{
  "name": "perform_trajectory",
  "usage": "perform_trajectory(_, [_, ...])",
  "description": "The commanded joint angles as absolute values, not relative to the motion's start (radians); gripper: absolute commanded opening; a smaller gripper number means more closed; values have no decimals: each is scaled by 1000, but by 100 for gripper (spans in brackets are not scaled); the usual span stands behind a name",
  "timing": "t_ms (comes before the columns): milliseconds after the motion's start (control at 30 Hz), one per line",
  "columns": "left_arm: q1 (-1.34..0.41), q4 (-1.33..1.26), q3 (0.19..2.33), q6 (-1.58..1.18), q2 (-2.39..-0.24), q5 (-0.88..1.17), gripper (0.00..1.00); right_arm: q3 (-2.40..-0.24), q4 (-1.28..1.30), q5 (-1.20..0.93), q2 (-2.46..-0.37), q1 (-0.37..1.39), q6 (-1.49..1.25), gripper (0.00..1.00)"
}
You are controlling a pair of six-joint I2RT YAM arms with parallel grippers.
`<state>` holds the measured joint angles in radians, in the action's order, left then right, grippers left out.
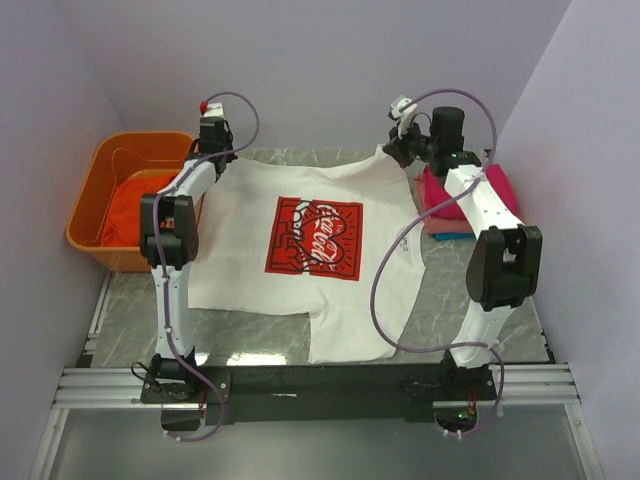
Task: Fold and stack the t-shirts
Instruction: Fold the tshirt
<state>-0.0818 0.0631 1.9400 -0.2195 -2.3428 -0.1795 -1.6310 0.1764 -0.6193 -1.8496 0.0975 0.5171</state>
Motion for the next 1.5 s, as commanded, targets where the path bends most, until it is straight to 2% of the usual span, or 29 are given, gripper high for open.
perform_trajectory(0, [-77, 6, 1927, -167, -2313, -190, 0, -1602, 120, -663, -1746, 91, 509, 0])
perform_trajectory(467, [-66, -18, 1930, -146, -2322, -186, 0, -1463, 136, -732, -1605, 91, 494, 0])
perform_trajectory(800, [-41, -139, 1743, -160, -2235, -121, 0, -1373, 167, -767, -1522, 94, 499, 0])
perform_trajectory(1467, [-9, -216, 1615, -133, -2131, -8, 0, -1212, 209, -765, -1405, 94, 578, 0])
